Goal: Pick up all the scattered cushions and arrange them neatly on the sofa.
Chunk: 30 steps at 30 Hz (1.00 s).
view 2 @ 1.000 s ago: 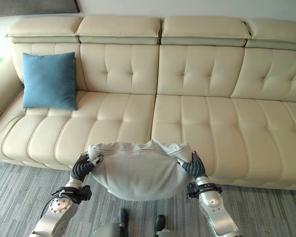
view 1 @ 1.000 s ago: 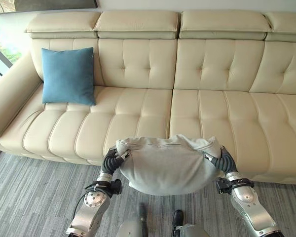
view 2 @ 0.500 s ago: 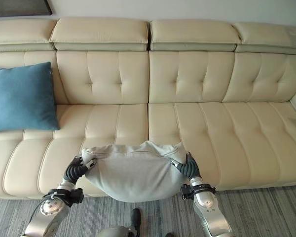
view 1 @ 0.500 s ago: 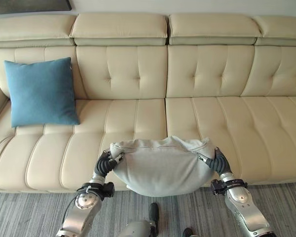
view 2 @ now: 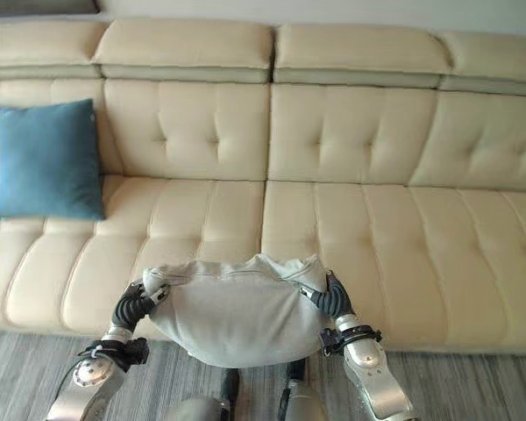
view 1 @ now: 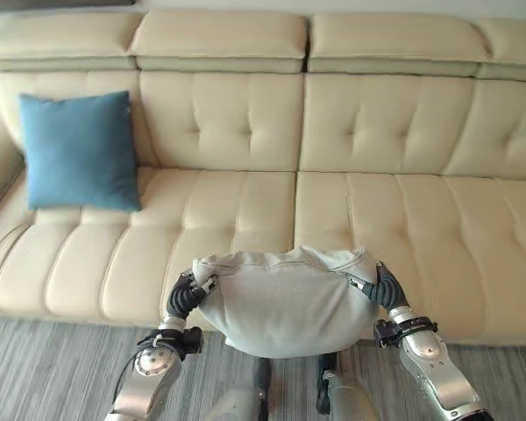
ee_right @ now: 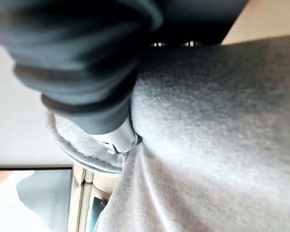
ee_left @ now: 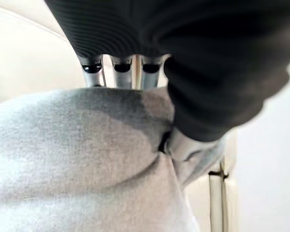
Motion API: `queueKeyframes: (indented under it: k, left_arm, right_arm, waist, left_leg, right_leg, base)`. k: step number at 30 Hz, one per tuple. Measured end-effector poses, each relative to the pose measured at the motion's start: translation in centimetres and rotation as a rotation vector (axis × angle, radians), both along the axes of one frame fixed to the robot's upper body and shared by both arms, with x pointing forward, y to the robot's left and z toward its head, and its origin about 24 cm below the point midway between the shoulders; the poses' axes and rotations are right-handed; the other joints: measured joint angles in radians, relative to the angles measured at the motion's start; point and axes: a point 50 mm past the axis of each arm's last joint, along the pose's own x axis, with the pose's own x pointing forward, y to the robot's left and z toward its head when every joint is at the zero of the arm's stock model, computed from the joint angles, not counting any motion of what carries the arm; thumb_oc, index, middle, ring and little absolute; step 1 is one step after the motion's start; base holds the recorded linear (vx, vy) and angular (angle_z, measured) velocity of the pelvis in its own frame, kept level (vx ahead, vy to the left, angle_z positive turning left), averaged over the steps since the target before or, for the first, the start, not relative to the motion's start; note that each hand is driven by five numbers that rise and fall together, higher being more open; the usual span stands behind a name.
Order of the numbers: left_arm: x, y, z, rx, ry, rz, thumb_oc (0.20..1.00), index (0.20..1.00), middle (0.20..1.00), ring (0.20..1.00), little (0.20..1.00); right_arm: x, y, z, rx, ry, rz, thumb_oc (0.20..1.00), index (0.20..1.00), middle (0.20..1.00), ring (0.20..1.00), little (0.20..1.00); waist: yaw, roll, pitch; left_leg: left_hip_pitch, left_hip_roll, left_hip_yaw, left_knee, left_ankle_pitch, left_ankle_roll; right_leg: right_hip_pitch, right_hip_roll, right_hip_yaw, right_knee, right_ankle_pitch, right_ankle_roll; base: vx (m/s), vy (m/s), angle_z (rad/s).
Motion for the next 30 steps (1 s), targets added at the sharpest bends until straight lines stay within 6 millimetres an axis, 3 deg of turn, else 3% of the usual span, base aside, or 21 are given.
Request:
queueKeyframes:
  k: [2,7,12,14,16,18,22,26,27,28,29,30]
  left_arm:
    - [0.8,-0.2,0.8,0.002,-0.037,-0.005,0.200,0.200,0.200,0.200,0.200]
    - [3.4,-1.1,3.1,0.034,-0.146,-0.001,0.200,0.200,0.200,0.200,0.200]
    - [7.1,-1.7,6.7,0.060,-0.301,0.080,0.200,0.200,0.200,0.200,0.200]
    - [9.6,-2.0,9.2,0.129,-0.397,0.121,0.200,0.200,0.200,0.200,0.200]
    - [11.3,-2.0,11.6,0.190,-0.479,0.174,0.200,0.200,0.200,0.200,0.200]
    - [14.0,-2.2,14.3,0.288,-0.544,0.240,0.200,0.200,0.200,0.200,0.200]
    - [16.6,-2.6,18.9,0.373,-0.657,0.333,0.200,0.200,0.200,0.200,0.200]
    - [17.5,-2.8,20.0,0.469,-0.676,0.326,0.200,0.200,0.200,0.200,0.200]
    - [17.6,-2.8,20.1,0.496,-0.678,0.316,0.576,0.576,0.576,0.576,0.576]
    - [17.6,-2.7,20.2,0.499,-0.679,0.320,0.812,0.812,0.812,0.812,0.812]
    - [17.8,-2.5,20.2,0.510,-0.672,0.326,1.000,1.000,1.000,1.000,1.000]
    - [18.0,-2.3,20.2,0.521,-0.658,0.338,1.000,1.000,1.000,1.000,1.000]
  right_arm:
    - [0.8,-0.1,0.9,-0.003,-0.040,-0.009,0.200,0.200,0.200,0.200,0.200]
    - [2.2,-0.4,2.6,-0.001,-0.116,-0.057,0.200,0.200,0.200,0.200,0.200]
    - [5.5,1.0,6.1,0.007,-0.262,-0.090,0.200,0.200,0.200,0.200,0.200]
    - [7.9,2.0,8.7,-0.011,-0.364,-0.111,0.200,0.200,0.200,0.200,0.200]
    - [9.4,2.7,10.9,-0.026,-0.444,-0.141,0.200,0.200,0.200,0.200,0.200]
    - [12.1,3.7,13.4,-0.064,-0.502,-0.186,0.200,0.200,0.200,0.200,0.200]
    - [14.4,4.4,18.0,-0.104,-0.617,-0.264,0.200,0.200,0.200,0.200,0.200]
    - [15.0,4.3,18.1,-0.099,-0.613,-0.311,0.200,0.200,0.200,0.200,0.200]
    - [15.0,4.3,17.9,-0.088,-0.605,-0.323,0.200,0.200,0.200,0.200,0.200]
    - [15.1,4.3,17.8,-0.069,-0.599,-0.334,0.200,0.200,0.200,0.200,0.200]
    - [15.2,4.2,17.8,-0.057,-0.600,-0.342,0.561,0.561,0.561,0.561,0.561]
    - [15.3,4.2,17.9,-0.051,-0.600,-0.346,1.000,1.000,1.000,1.000,1.000]
  waist:
    - [-0.006,0.008,0.003]
    - [-0.036,0.017,0.002]
    - [-0.050,0.022,0.000]
    - [-0.052,0.024,-0.005]
    - [-0.052,0.024,-0.005]
    - [-0.051,0.025,-0.005]
    - [-0.047,0.030,-0.003]
    - [-0.044,0.033,-0.001]
    - [-0.044,0.036,0.001]
    - [-0.044,0.038,0.002]
    - [-0.045,0.042,0.004]
    - [-0.045,0.045,0.006]
  left_leg:
    - [-0.001,0.035,0.004,-0.009,0.005,-0.008]
    - [0.002,0.062,0.011,-0.049,0.012,-0.029]
    - [-0.008,0.067,0.026,-0.071,0.025,-0.040]
    - [-0.066,0.065,0.028,-0.069,0.039,-0.045]
    - [-0.114,0.064,0.028,-0.069,0.064,-0.061]
    - [-0.155,0.067,0.028,-0.069,0.074,-0.068]
    - [-0.209,0.071,0.027,-0.072,0.084,-0.080]
    - [-0.221,0.076,0.026,-0.087,0.086,-0.083]
    - [-0.229,0.076,0.025,-0.087,0.086,-0.083]
    - [-0.240,0.075,0.026,-0.087,0.086,-0.083]
    - [-0.248,0.074,0.025,-0.087,0.086,-0.083]
    - [-0.257,0.075,0.025,-0.087,0.086,-0.083]
  right_leg:
    - [-0.002,0.028,-0.032,0.007,-0.018,-0.026]
    - [-0.021,0.052,-0.034,0.016,-0.048,-0.025]
    - [-0.049,0.055,-0.028,0.017,-0.041,-0.031]
    - [-0.113,0.052,-0.024,0.032,-0.036,-0.028]
    - [-0.161,0.051,-0.025,0.033,-0.009,-0.058]
    - [-0.203,0.054,-0.027,0.033,0.000,-0.066]
    - [-0.256,0.058,-0.029,0.027,0.010,-0.074]
    - [-0.265,0.066,-0.032,0.007,0.014,-0.077]
    - [-0.270,0.066,-0.033,0.002,0.015,-0.076]
    - [-0.280,0.066,-0.032,-0.003,0.017,-0.077]
    - [-0.285,0.066,-0.032,-0.006,0.019,-0.076]
    - [-0.288,0.067,-0.034,-0.015,0.023,-0.076]
  base:
    - [0.07,-0.077,0.29]
    - [0.05,-0.014,-0.01]
    - [-0.04,0.011,-0.07]
    - [-0.08,0.008,-0.01]
    - [-0.07,-0.004,0.00]
    - [-0.06,-0.014,0.00]
    - [-0.03,-0.007,0.00]
    - [0.00,0.000,0.00]
    - [0.00,0.000,0.00]
    - [0.00,0.000,0.00]
    - [0.00,0.000,0.00]
    - [0.00,0.000,0.00]
